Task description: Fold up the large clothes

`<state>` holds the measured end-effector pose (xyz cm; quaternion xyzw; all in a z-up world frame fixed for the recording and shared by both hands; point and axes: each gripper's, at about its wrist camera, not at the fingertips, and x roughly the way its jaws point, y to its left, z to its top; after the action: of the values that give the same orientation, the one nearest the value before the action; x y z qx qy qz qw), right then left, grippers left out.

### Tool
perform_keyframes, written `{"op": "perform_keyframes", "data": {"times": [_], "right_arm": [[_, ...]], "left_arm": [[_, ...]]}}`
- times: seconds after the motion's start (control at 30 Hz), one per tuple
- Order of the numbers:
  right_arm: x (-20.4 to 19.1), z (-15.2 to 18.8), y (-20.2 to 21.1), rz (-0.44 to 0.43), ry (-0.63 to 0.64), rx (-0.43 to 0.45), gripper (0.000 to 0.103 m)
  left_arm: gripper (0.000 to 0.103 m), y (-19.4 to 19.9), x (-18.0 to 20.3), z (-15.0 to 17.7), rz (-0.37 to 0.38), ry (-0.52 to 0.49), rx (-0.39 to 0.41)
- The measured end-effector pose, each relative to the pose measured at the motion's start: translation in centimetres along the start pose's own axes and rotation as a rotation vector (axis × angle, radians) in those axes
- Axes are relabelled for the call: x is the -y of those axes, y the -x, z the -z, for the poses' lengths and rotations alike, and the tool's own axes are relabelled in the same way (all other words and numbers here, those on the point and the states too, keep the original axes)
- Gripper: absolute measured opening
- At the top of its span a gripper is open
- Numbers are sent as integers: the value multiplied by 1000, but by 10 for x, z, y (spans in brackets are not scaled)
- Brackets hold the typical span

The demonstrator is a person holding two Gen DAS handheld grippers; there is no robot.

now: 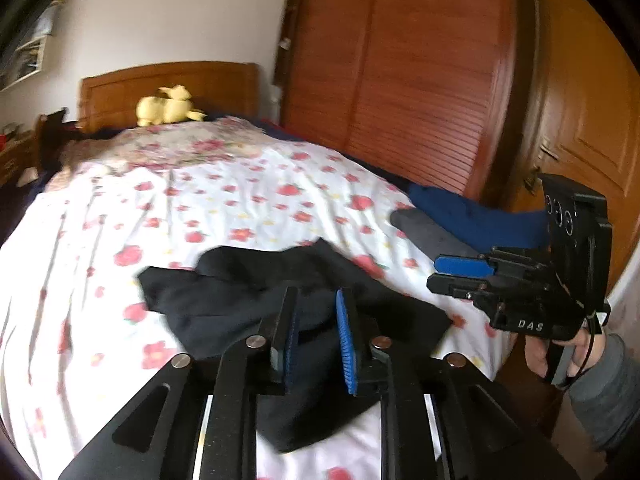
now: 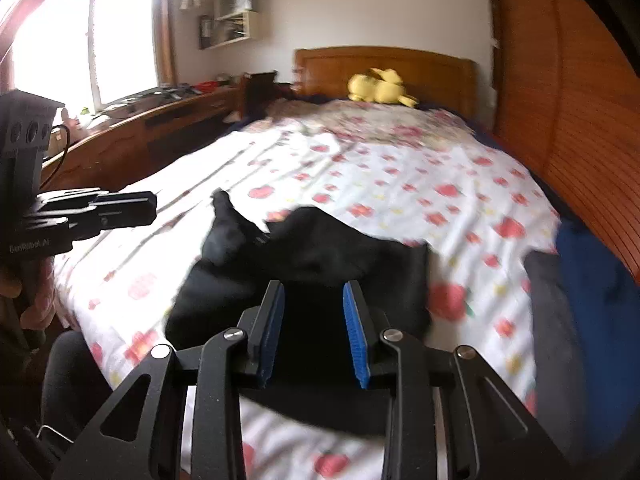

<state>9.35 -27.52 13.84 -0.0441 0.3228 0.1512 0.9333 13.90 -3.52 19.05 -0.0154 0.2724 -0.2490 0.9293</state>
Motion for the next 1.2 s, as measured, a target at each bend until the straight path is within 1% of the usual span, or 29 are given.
{"op": "perform_keyframes", "data": {"times": [0.07, 0.1, 0.13, 0.23, 0.33, 0.43, 0.53, 0.57, 0.6, 0.63, 0.67, 0.73, 0.93, 1.03, 1.13, 1.17, 1.2], "right_arm": [[-15, -15, -11, -29, 24, 12, 35], [-23, -21, -17, -54, 35, 13, 39], [-32, -30, -24, -84, 48, 14, 39], [-54, -48, -47, -127, 91, -16, 40], [-67, -58, -71, -140, 123, -58, 40], [-69, -61, -100, -147, 126, -146, 40], [-63, -48, -131, -200, 106, -294, 40], [-61, -44, -134, -199, 109, -307, 40], [-60, -41, -134, -204, 111, -309, 38], [-60, -38, -133, -211, 108, -311, 20], [-57, -35, -131, -217, 102, -305, 13], [-54, -31, -121, -218, 103, -274, 6], [-52, -23, -64, -157, 120, -128, 3], [-32, -19, -23, -93, 74, -36, 3], [-7, -12, 6, -48, 29, 2, 3], [5, -6, 14, -17, 7, 5, 3], [16, 3, 19, 35, -12, -2, 3]], "left_arm": [[23, 16, -17, 7, -36, 22, 12], [24, 23, -25, 12, -54, 33, 15], [25, 28, -32, 17, -72, 43, 17], [28, 38, -49, 34, -120, 72, 7], [29, 46, -63, 51, -156, 103, -8], [30, 49, -68, 63, -179, 118, -23], [31, 49, -69, 75, -188, 127, -41], [31, 45, -69, 73, -186, 129, -48], [31, 41, -70, 71, -185, 131, -53], [32, 40, -69, 74, -184, 131, -57], [32, 39, -68, 72, -182, 131, -60], [33, 35, -71, 68, -175, 134, -67], [37, 25, -71, 60, -150, 124, -80], [38, 18, -68, 59, -136, 113, -87], [39, 11, -62, 58, -125, 96, -95], [39, 6, -62, 59, -121, 91, -96], [39, 4, -59, 58, -115, 88, -97]]}}
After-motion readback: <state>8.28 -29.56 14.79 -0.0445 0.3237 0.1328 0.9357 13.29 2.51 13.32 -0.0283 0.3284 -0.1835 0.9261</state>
